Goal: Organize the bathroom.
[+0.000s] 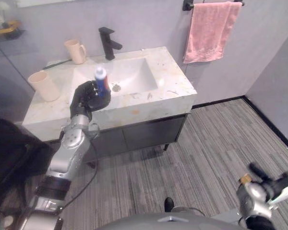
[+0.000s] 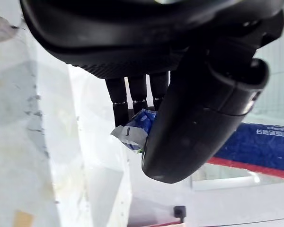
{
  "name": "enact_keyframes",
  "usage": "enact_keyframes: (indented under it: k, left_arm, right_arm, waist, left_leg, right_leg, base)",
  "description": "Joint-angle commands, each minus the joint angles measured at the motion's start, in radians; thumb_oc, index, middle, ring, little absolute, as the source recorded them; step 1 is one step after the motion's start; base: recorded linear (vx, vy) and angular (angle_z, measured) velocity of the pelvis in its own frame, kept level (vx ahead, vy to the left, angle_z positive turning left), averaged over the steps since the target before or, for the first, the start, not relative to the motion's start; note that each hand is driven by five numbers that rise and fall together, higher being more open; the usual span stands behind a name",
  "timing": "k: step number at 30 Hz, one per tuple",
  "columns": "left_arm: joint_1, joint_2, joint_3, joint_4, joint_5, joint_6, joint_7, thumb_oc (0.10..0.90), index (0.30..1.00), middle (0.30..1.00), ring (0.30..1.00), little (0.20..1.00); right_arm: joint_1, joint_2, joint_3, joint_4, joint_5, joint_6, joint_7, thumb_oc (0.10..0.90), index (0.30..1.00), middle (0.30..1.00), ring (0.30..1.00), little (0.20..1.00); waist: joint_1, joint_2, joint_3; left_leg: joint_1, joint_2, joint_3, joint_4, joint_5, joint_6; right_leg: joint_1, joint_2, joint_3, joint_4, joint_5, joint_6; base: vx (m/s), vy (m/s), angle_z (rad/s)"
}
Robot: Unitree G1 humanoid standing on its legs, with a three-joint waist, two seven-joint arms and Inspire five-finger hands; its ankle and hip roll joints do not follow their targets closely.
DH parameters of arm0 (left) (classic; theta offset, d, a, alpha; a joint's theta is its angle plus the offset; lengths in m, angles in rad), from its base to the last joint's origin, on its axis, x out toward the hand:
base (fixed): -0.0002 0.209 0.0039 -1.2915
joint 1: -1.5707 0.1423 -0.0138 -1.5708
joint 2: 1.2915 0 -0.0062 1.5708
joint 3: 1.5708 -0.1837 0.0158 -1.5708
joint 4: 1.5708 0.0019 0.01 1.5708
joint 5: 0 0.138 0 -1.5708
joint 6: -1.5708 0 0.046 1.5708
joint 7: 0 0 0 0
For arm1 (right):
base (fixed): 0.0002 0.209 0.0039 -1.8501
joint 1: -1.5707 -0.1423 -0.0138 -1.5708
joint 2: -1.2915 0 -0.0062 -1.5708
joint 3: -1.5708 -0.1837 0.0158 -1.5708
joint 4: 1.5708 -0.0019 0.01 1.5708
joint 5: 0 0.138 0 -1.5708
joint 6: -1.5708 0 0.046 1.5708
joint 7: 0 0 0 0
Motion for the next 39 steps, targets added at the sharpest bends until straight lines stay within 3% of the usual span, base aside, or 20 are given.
enact_keyframes:
  k: [1, 3, 6, 7, 9, 10, 15, 24, 30, 34, 39]
  left_arm:
    - [-0.134, 0.009, 0.066, -0.091, 0.041, -0.193, 0.102, 0.400, 0.300, 0.300, 0.300, 0.300]
    - [-0.128, -0.025, 0.040, -0.104, 0.062, -0.234, 0.153, 0.400, 0.300, 0.300, 0.300, 0.300]
    - [-0.116, -0.055, 0.041, -0.122, 0.065, -0.261, 0.169, 0.400, 0.300, 0.300, 0.300, 0.300]
    - [-0.105, -0.080, 0.030, -0.128, 0.083, -0.274, 0.171, 0.400, 0.300, 0.300, 0.300, 0.300]
    - [-0.102, -0.094, 0.019, -0.129, 0.092, -0.271, 0.165, 0.400, 0.300, 0.300, 0.300, 0.300]
    - [-0.097, -0.108, 0.002, -0.128, 0.097, -0.269, 0.165, 0.400, 0.300, 0.300, 0.300, 0.300]
    - [-0.098, -0.131, -0.038, -0.088, 0.127, -0.272, 0.155, 0.400, 0.300, 0.300, 0.300, 0.300]
    - [-0.126, -0.122, -0.073, -0.060, 0.124, -0.242, 0.146, 0.400, 0.300, 0.300, 0.300, 0.300]
    - [-0.138, -0.129, -0.089, -0.043, 0.115, -0.225, 0.142, 0.400, 0.300, 0.300, 0.300, 0.300]
    - [-0.157, -0.140, -0.109, -0.003, 0.114, -0.204, 0.132, 0.400, 0.300, 0.300, 0.300, 0.300]
    - [-0.159, -0.130, -0.105, -0.001, 0.121, -0.210, 0.129, 0.400, 0.300, 0.300, 0.300, 0.300]
  right_arm:
    - [-0.146, -0.160, 0.018, -0.216, -0.322, -0.080, -0.046, 0.800, 0.900, 0.900, 0.900, 0.900]
    - [-0.208, -0.215, 0.114, -0.378, -0.385, -0.135, 0.077, 0.800, 0.900, 0.900, 0.900, 0.900]
    - [-0.270, -0.219, 0.195, -0.491, -0.211, -0.246, 0.324, 0.800, 0.900, 0.900, 0.900, 0.900]
    - [-0.313, -0.194, 0.266, -0.521, -0.120, -0.267, 0.505, 0.800, 0.900, 0.900, 0.900, 0.900]
    - [-0.344, -0.183, 0.316, -0.550, -0.115, -0.249, 0.599, 0.800, 0.900, 0.900, 0.900, 0.900]
    - [-0.378, -0.176, 0.373, -0.578, -0.080, -0.223, 0.703, 0.800, 0.900, 0.900, 0.900, 0.900]
    - [-0.465, -0.127, 0.489, -0.577, -0.025, -0.155, 0.924, 0.800, 0.900, 0.900, 0.900, 0.900]
    - [-0.593, -0.110, 0.631, -0.589, -0.036, -0.067, 1.057, 0.800, 0.900, 0.900, 0.900, 0.900]
    - [-0.662, -0.090, 0.676, -0.594, -0.051, -0.042, 1.062, 0.800, 0.900, 0.900, 0.900, 0.900]
    - [-0.761, -0.063, 0.721, -0.555, -0.020, 0.023, 1.069, 0.800, 0.900, 0.900, 0.900, 0.900]
    - [-0.797, -0.054, 0.756, -0.533, -0.026, 0.048, 1.080, 0.800, 0.900, 0.900, 0.900, 0.900]
  waist:
    - [-0.005, -0.033, -0.025]
    - [0.005, -0.042, -0.031]
    - [0.017, -0.048, -0.042]
    - [0.028, -0.056, -0.047]
    - [0.033, -0.060, -0.050]
    - [0.042, -0.063, -0.053]
    - [0.065, -0.071, -0.058]
    - [0.090, -0.080, -0.057]
    - [0.099, -0.083, -0.058]
    - [0.114, -0.090, -0.062]
    - [0.125, -0.093, -0.066]
  left_leg:
    - [-0.035, -0.074, -0.005, 0.032, -0.010, 0.060]
    - [-0.039, -0.078, -0.006, 0.031, -0.009, 0.062]
    - [-0.044, -0.076, -0.003, 0.031, -0.009, 0.057]
    - [-0.048, -0.074, -0.005, 0.033, -0.009, 0.054]
    - [-0.050, -0.074, -0.007, 0.032, -0.007, 0.052]
    - [-0.050, -0.072, -0.008, 0.030, -0.004, 0.050]
    - [-0.052, -0.072, -0.018, 0.033, -0.001, 0.045]
    - [-0.053, -0.073, -0.028, 0.042, -0.001, 0.041]
    - [-0.051, -0.074, -0.032, 0.044, -0.003, 0.041]
    - [-0.052, -0.074, -0.041, 0.051, -0.005, 0.039]
    - [-0.054, -0.075, -0.046, 0.050, -0.003, 0.040]
  right_leg:
    - [0.044, 0.048, 0.062, -0.001, -0.070, 0.012]
    - [0.038, 0.046, 0.064, -0.001, -0.071, 0.015]
    - [0.033, 0.043, 0.061, -0.001, -0.074, 0.016]
    - [0.032, 0.039, 0.052, -0.002, -0.076, 0.015]
    - [0.033, 0.039, 0.049, -0.004, -0.077, 0.014]
    - [0.034, 0.038, 0.043, -0.005, -0.078, 0.013]
    - [0.042, 0.031, 0.020, -0.006, -0.076, 0.010]
    - [0.049, 0.023, -0.003, -0.006, -0.075, 0.009]
    - [0.052, 0.023, -0.004, -0.006, -0.075, 0.006]
    - [0.056, 0.020, -0.011, -0.006, -0.076, 0.004]
    - [0.058, 0.018, -0.016, -0.006, -0.076, 0.003]
  base:
    - [-0.04, 0.030, -0.11]
    - [-0.04, 0.029, -0.08]
    - [-0.04, 0.013, -0.17]
    - [-0.03, -0.004, -0.07]
    - [-0.01, -0.003, -0.02]
    - [0.00, 0.000, 0.00]
    - [0.01, -0.001, 0.18]
    - [0.01, -0.003, 0.09]
    - [0.01, -0.002, 0.03]
    - [0.02, -0.007, 0.01]
    - [0.02, -0.006, 0.04]
